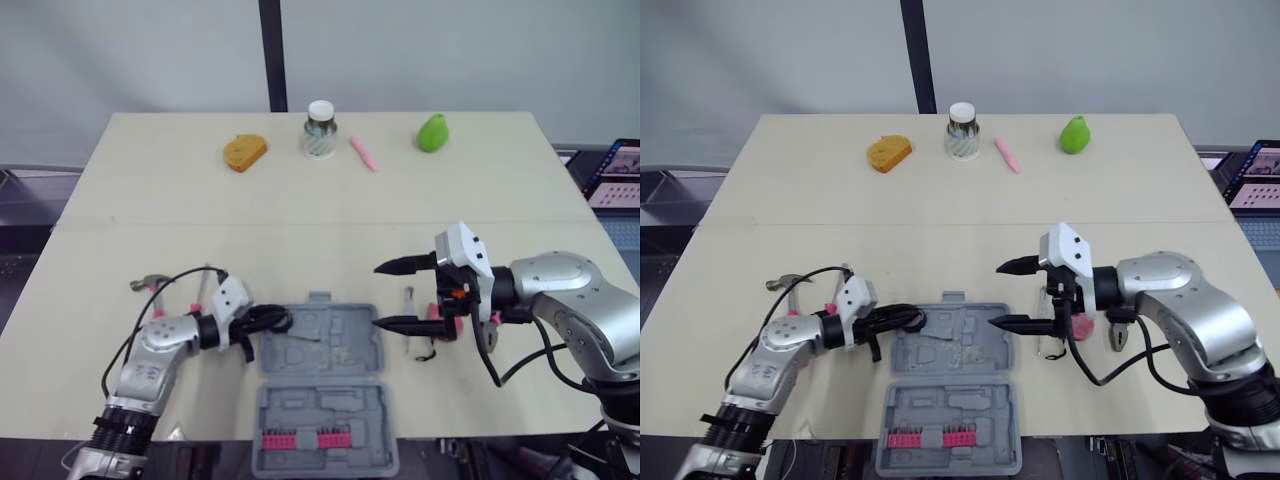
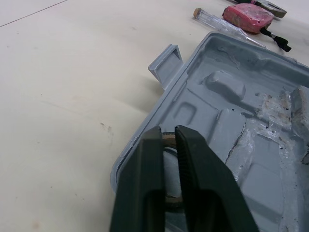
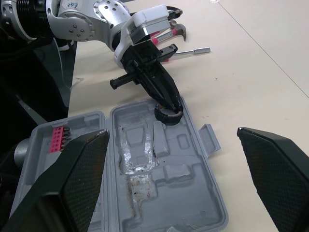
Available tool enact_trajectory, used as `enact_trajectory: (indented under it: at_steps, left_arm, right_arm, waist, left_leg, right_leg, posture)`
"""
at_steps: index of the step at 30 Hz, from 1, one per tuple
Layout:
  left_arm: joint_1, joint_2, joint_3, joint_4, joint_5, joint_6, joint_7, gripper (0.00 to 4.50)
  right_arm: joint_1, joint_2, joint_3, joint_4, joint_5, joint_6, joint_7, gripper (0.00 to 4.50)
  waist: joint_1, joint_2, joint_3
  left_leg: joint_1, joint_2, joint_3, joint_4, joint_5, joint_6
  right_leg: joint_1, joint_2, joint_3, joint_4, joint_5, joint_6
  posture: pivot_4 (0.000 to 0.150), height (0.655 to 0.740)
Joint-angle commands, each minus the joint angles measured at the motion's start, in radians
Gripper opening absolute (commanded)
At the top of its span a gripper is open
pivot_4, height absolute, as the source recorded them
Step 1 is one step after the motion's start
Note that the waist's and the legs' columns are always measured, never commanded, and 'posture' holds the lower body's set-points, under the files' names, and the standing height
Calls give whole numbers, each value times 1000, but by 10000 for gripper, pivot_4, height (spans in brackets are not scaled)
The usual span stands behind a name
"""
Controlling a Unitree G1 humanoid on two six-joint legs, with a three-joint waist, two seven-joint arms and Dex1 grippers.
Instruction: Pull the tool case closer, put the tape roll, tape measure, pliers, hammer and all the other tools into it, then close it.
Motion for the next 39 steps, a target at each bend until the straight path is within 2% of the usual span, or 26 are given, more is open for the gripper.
enact_trajectory:
  at_steps: [1,14,19,30,39]
  left_arm:
    - [3,-1,1,-17,-7,-6,0,5685]
    - [37,4,-14,-22,5,-13,-11,5685]
    - [36,20,-31,-3,49,-55,-7,5685]
    - [16,31,26,-43,-46,12,-44,5685]
    - [1,22,21,-58,-67,43,-42,5685]
  right_arm:
    - [-7,-1,-37,-26,20,-3,-4,45000]
    - [-5,0,-33,-28,23,1,-2,45000]
    - [-7,0,-33,-30,25,3,-3,45000]
    - [-10,4,-32,-30,26,4,-5,45000]
    - [-8,8,-31,-28,25,4,-9,45000]
  waist:
    - [0,0,0]
    - [1,0,0]
    - [0,0,0]
    - [0,0,0]
    - [0,0,0]
  left_leg:
    - [0,0,0,0,0,0]
    - [0,0,0,0,0,0]
    - [0,0,0,0,0,0]
    - [0,0,0,0,0,0]
    - [0,0,0,0,0,0]
  right_leg:
    - [0,0,0,0,0,0]
    - [0,0,0,0,0,0]
    - [0,0,0,0,0,0]
    - [0,0,0,0,0,0]
    - [0,0,0,0,0,0]
  posture:
    - [1500,7400]
    - [1500,7400]
    - [1500,7400]
    - [1500,7400]
    - [1500,7400]
